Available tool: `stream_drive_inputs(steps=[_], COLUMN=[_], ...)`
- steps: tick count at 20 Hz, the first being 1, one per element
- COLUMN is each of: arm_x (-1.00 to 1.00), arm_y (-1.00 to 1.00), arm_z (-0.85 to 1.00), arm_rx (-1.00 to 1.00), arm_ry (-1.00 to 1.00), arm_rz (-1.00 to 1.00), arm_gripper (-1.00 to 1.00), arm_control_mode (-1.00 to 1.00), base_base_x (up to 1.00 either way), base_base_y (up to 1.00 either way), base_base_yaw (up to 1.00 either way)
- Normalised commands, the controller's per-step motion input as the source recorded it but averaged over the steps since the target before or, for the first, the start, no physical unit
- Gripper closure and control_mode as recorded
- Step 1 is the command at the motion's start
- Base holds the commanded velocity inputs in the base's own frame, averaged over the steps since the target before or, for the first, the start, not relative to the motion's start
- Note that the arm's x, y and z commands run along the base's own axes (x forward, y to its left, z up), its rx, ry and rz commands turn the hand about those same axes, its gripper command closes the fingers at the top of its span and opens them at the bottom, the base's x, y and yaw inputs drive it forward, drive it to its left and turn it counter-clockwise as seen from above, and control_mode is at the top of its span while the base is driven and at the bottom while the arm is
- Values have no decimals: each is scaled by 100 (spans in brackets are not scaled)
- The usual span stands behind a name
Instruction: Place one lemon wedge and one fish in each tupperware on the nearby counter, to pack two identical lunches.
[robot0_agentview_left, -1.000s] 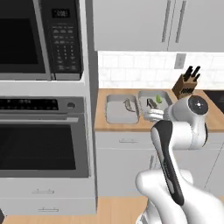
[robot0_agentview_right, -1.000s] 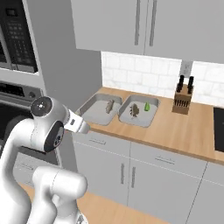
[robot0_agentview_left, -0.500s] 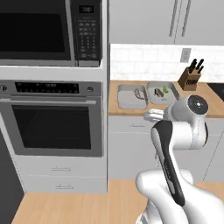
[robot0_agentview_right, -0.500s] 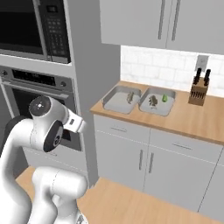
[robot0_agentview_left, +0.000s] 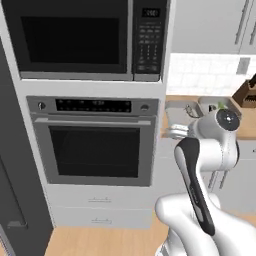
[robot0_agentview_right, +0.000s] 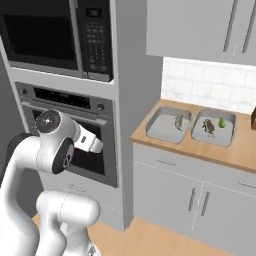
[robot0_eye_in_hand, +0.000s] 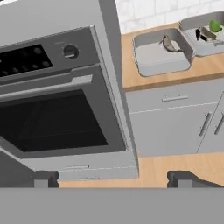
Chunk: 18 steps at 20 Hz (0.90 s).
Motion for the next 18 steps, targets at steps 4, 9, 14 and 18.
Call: stream_drive_inputs(steps=[4,9,14,18], arm_x=[0,0,0,0], arm_y=[0,0,0,0], arm_z=[0,0,0,0], arm_rx=[0,0,0,0], arm_ry=[0,0,0,0], arm_rz=[0,0,0,0], arm_gripper=[-100,-100,-100,-100], arm_control_mode=[100,100,100,100], base_base_x=[70,39,-51,-100], base_base_y=[100,100,92,27], base_base_yaw=[-1,0,-4,-5])
